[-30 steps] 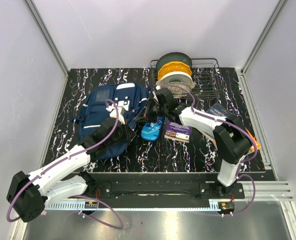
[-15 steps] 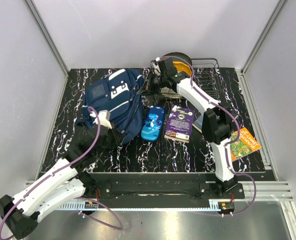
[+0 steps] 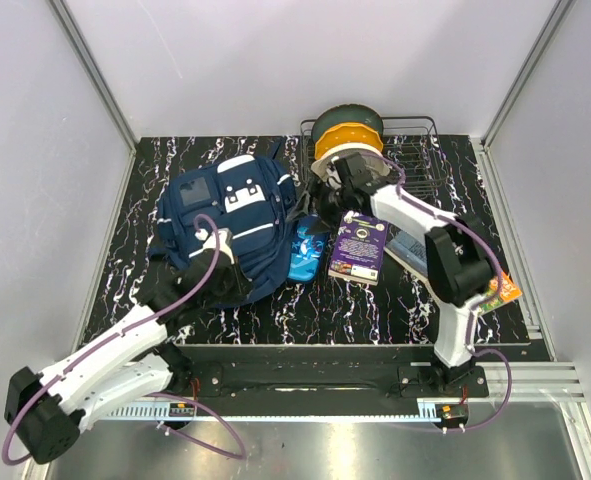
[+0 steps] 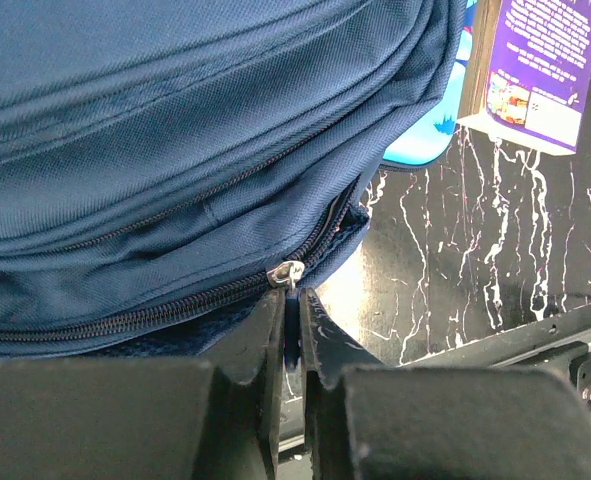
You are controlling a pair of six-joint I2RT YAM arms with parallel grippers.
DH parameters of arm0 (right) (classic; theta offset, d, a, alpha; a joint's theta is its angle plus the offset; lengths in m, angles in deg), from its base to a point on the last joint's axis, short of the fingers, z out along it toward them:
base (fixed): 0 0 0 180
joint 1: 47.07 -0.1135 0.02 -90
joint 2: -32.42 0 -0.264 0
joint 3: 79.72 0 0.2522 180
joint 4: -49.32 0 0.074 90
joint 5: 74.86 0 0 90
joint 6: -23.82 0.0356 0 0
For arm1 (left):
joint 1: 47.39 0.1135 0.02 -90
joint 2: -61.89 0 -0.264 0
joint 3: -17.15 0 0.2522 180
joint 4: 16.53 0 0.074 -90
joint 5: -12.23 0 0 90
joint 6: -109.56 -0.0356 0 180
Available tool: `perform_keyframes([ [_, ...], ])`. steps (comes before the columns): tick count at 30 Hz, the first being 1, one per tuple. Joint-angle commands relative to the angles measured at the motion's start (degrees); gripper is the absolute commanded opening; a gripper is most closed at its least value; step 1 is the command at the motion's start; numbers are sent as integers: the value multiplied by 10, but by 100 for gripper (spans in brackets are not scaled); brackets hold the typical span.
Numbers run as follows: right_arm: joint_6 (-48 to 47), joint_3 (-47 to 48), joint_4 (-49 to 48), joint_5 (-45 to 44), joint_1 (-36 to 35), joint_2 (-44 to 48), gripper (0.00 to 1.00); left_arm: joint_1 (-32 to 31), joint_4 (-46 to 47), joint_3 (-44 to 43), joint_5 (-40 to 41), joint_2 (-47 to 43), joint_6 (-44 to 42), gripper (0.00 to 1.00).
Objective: Pack the student bag
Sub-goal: Unzip the student bag at the center of the board.
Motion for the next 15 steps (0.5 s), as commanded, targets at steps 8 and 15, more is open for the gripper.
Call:
perform_keyframes([
  [8, 113, -222, -170, -43, -67, 193, 74, -16, 148, -79, -58, 89, -33, 0],
  [15, 119, -187, -198, -50, -104, 137, 43, -29, 147, -67, -64, 80, -39, 0],
])
